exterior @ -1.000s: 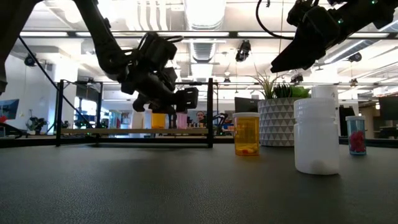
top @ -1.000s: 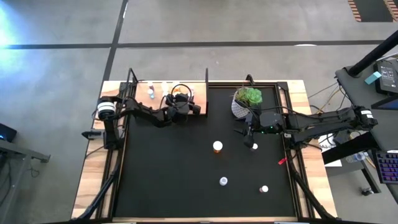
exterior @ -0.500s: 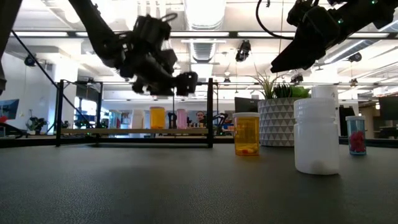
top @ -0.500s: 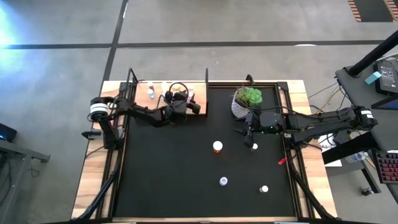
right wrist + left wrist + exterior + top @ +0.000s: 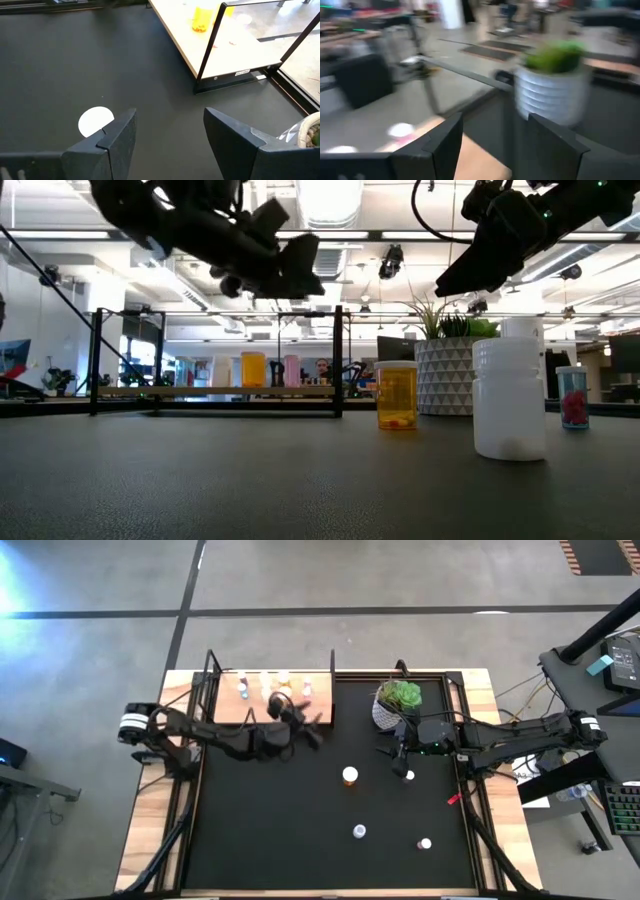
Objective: Pick and place medicine bottles onto shelf by color
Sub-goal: Put the white pill bottle on the shelf aligned with the other white pill bottles
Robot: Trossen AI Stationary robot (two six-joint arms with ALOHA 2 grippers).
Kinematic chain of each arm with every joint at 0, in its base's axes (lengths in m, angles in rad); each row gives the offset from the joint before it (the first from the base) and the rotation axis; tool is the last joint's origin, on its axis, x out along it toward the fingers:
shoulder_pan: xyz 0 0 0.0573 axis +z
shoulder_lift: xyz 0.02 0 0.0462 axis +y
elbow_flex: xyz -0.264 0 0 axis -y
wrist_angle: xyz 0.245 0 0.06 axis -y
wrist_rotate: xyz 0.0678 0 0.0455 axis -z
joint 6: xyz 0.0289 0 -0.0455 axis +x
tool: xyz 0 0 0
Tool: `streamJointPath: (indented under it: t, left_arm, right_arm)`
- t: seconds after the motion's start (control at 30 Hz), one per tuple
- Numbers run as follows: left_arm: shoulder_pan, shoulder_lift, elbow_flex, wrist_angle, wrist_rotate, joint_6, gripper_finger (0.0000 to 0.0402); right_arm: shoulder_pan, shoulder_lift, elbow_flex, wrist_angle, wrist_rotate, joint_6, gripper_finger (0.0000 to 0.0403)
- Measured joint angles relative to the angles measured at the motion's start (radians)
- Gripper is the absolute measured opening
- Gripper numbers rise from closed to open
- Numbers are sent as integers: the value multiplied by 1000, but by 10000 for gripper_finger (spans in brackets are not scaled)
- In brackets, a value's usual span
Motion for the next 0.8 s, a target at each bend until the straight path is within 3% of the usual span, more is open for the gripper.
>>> streamJointPath:
  t: [0.13, 0.37, 0.57, 0.8]
  left_arm:
    - [-85, 25, -11, 5, 102, -70, 209]
    - [-201, 162, -12, 195, 116, -102, 209]
    - [-260, 295, -12, 393, 123, -70, 212]
    - [-273, 462, 63, 530, 214, 25, 253]
  right_arm:
    - [0, 0, 0, 0, 0, 0, 221]
    - [0, 0, 0, 0, 0, 0, 221]
    - [0, 0, 0, 0, 0, 0, 221]
    - [0, 0, 0, 0, 0, 0, 221]
